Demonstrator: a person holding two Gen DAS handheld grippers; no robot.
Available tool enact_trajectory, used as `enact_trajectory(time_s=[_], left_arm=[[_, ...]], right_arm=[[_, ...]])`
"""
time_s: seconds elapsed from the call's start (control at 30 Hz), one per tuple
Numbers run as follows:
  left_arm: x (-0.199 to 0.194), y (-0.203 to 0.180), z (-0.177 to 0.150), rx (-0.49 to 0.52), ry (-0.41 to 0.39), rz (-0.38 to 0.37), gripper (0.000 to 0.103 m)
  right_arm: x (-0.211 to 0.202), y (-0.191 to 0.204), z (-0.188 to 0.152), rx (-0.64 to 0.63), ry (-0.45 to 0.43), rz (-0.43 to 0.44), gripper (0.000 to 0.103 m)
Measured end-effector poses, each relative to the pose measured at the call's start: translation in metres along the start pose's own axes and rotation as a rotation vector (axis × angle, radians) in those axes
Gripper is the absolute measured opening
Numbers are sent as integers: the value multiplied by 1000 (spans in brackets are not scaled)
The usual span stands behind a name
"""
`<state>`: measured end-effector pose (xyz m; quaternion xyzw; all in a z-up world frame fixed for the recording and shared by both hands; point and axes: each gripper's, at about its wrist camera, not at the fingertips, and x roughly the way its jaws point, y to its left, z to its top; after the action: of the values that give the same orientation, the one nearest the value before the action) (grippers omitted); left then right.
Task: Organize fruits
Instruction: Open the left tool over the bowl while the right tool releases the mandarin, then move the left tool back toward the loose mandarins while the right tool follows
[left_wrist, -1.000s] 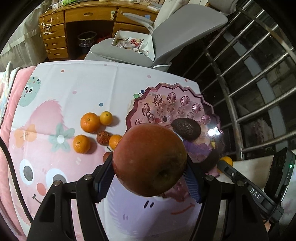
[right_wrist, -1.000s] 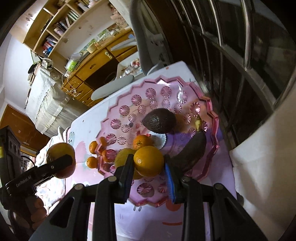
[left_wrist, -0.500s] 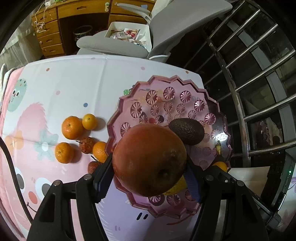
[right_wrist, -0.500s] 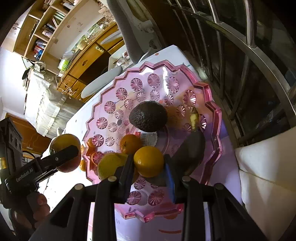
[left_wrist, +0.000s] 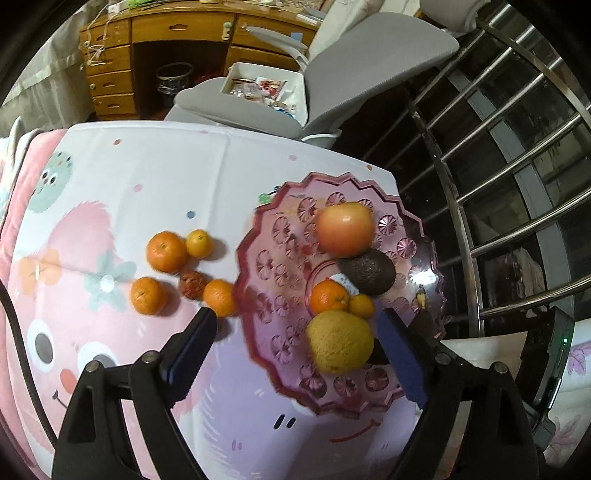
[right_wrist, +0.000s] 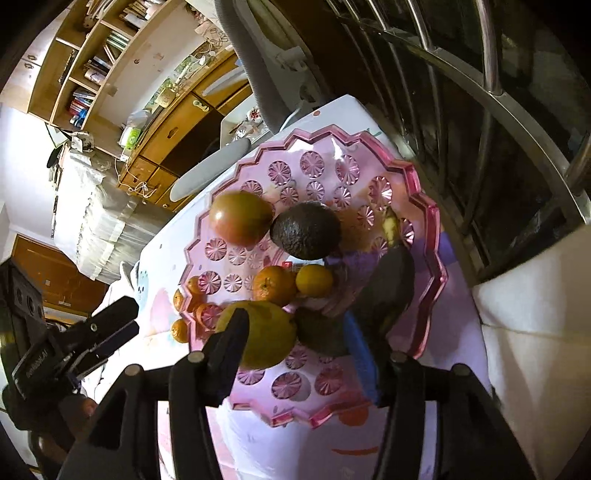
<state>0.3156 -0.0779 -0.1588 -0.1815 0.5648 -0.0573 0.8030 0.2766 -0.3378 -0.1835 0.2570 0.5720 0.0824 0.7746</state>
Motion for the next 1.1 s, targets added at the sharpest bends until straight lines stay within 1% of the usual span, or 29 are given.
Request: enact_trajectory(time_s=[0.17, 0.4, 0.53, 0.8, 0.97, 1.1], left_arm=[[-14, 18, -15, -39, -2, 0, 87], [-35, 48, -39, -80, -11, 5, 87], [-47, 71, -58, -97, 4, 20, 87], [-71, 111, -86, -59, 37, 30, 87], [-84, 137, -90, -34, 56, 38, 87], [-92, 159, -90, 9, 79, 47, 89]], right_arm=[[-4, 5, -12, 40, 21, 6, 59], [-8, 14, -38, 98, 44, 14, 59], [-8, 18, -56, 146, 60, 7, 60], [3, 27, -99, 274, 104, 4, 60], [12, 43, -125, 325, 107, -5, 60], [17, 59, -142, 347, 91, -20, 60]])
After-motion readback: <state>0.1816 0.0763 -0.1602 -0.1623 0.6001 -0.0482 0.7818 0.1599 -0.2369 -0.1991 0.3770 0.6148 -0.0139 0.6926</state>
